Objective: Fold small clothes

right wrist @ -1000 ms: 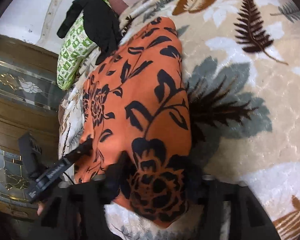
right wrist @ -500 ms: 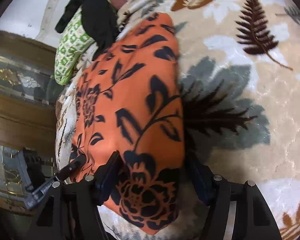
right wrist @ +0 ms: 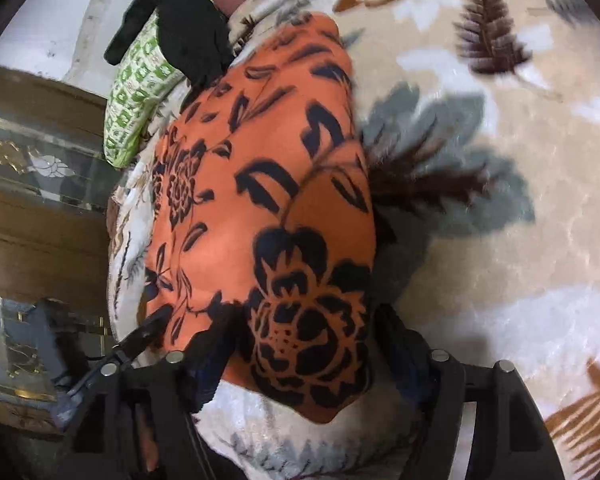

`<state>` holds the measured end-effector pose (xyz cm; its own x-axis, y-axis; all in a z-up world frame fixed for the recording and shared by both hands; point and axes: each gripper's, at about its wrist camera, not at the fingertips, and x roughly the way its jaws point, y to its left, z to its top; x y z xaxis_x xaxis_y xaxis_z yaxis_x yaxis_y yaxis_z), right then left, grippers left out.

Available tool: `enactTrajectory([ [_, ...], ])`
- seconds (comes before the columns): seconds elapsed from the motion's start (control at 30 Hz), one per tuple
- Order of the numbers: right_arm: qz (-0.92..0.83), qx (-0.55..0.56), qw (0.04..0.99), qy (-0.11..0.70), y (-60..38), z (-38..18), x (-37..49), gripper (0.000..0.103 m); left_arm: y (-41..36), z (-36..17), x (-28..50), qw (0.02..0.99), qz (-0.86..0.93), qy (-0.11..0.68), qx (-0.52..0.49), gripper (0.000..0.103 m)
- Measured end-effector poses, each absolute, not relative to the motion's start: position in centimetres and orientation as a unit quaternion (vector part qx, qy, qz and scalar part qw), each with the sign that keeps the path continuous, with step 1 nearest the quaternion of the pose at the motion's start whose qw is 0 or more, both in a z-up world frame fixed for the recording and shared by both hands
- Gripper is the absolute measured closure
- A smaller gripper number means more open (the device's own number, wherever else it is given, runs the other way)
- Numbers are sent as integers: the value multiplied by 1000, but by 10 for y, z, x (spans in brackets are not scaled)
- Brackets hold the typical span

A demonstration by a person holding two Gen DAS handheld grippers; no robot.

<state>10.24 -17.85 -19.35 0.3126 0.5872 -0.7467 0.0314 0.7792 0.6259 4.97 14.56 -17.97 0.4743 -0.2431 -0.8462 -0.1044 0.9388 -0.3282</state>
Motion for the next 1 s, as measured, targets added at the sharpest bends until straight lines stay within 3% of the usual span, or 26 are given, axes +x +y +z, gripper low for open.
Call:
enactTrajectory([
  [0.13,186,234,803,515,-178,-167,91,32,143,-177,46,849,-40,506,-144,49],
  [0.17,190,219,800,525,-174,-168,91,45,144,-178,45,847,-39,507,-151,49],
  [0.23,184,207,797,537,-172,-169,94,48,144,-178,46,847,-37,507,-155,49],
  [0.3,185,226,787,544,-176,-167,95,46,144,-175,43,848,-39,507,-151,49],
  [0.37,188,239,782,544,-181,-163,95,30,143,-173,44,849,-38,506,-145,49],
  [0.73,170,279,789,520,-212,-163,119,29,141,-149,57,861,-35,490,-131,49],
  [0.8,175,284,785,523,-213,-167,125,29,145,-138,63,866,-45,476,-146,41],
  [0.87,184,289,781,522,-215,-171,130,29,150,-131,72,873,-52,458,-162,22],
  [1.0,197,290,785,510,-213,-174,144,28,152,-143,112,869,-61,460,-172,22],
])
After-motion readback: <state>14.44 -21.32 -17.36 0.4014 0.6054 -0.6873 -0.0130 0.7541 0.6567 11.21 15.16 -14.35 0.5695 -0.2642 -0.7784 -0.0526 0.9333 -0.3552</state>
